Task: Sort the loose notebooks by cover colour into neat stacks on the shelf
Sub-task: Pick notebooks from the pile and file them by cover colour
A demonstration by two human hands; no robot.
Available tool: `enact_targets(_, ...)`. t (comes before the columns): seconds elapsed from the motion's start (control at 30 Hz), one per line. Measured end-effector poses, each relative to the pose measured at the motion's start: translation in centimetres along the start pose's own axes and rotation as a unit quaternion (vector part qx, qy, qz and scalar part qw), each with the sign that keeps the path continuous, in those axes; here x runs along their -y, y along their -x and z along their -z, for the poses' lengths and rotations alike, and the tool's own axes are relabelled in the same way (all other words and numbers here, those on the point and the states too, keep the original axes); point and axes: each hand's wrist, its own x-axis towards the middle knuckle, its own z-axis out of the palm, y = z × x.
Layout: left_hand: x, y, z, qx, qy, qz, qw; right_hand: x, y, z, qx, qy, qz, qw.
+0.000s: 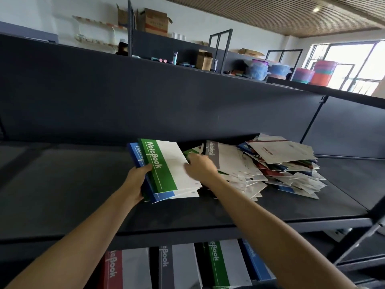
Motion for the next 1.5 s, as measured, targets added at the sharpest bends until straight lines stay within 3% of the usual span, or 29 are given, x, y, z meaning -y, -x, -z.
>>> enact_targets(0.07,0.2,0.1,0.9,0.005,0.013,0.001,1.0,-3.0,-0.8,-0.7,-0.041,0.005,-0.079,0.996)
enact_targets(0.13,0.4,0.2,1.7,-0.002,0.017,0.003,1.0,-4.7,-1.4,-1.2,-0.022,0.026,-0.123,0.992)
enact_targets(0.27,0.8,-0.5,2.7,-0.018,0.009,0.009,1.0,-5.1,-2.3,-1.3,0.0,0.072,-0.116,0.991)
enact_targets(0.43,0.9,-1.2,2.1,0.002,0.014,0.022,1.0,-4.0,-1.9,-0.5,-0.008,0.208,-0.044,0.977)
enact_targets(0.63,0.9,-0.9,0.6,0.025,0.006,0.016,1.0,-0.6,0.9,0.9,-0.021,0.268,-0.01,0.963)
enact_targets(0.83,0.8,0.1,-0.3,0.041,0.041,0.004,0.998,6.1,6.7,-0.4,0.02,0.328,0.197,0.924)
enact_targets(0.9,1.0,0.7,0.0,0.043,0.04,-0.003,0.998,6.6,7.9,-0.2,0.018,0.315,0.227,0.922)
enact_targets(1.03,1.0,2.4,0.5,0.023,0.006,-0.017,1.0,5.6,8.9,0.9,0.042,0.215,0.229,0.949)
enact_targets(1.13,0.8,4.0,0.5,0.001,-0.015,-0.026,1.0,3.1,8.2,1.1,0.043,0.014,0.11,0.993)
enact_targets(1.23,0.7,5.9,0.3,-0.009,-0.028,-0.024,0.999,-0.1,7.9,0.9,0.019,-0.099,-0.041,0.994)
enact_targets(1.3,1.1,7.3,-0.1,-0.017,-0.038,-0.029,0.999,-1.8,8.5,0.6,0.065,-0.257,-0.136,0.955)
enact_targets(1.37,1.9,9.0,-0.5,-0.025,-0.052,-0.038,0.998,-3.0,10.0,0.3,0.141,-0.461,-0.2,0.853)
enact_targets(1.43,3.1,10.8,-1.0,-0.037,-0.072,-0.043,0.996,-3.9,12.0,0.1,0.179,-0.581,-0.214,0.764)
enact_targets(1.5,4.8,12.7,-1.3,-0.049,-0.082,-0.041,0.995,-5.0,14.1,-0.6,0.174,-0.619,-0.208,0.737)
